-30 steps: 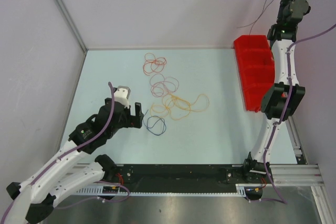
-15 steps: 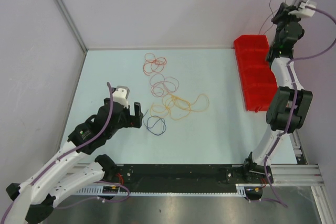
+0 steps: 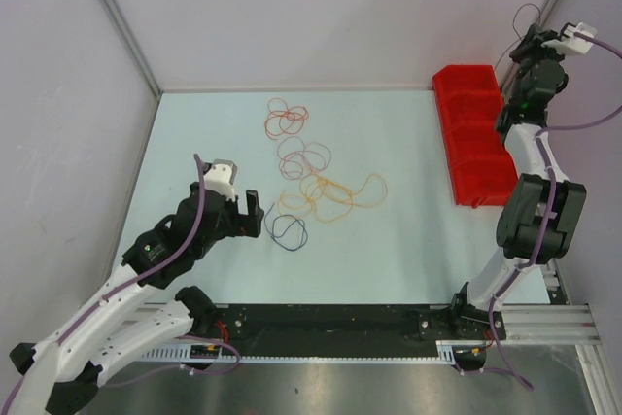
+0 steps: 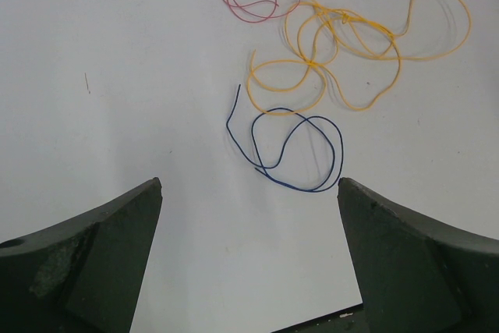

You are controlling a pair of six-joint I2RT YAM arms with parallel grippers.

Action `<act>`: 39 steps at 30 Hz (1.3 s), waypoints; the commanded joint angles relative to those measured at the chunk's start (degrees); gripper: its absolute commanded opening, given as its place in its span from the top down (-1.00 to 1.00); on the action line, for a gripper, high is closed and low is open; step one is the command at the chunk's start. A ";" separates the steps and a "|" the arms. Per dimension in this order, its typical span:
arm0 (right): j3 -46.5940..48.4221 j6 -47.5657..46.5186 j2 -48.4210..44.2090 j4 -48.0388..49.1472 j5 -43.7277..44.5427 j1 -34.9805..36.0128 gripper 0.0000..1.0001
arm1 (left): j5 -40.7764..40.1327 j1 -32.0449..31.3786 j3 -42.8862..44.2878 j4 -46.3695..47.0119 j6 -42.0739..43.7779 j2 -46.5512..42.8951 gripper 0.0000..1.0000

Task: Untangle the cables

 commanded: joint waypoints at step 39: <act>1.23 -7.03 18.10 -6.16 1.06 1.19 1.00 | -1.31 0.38 -0.03 0.54 -0.72 1.22 -0.99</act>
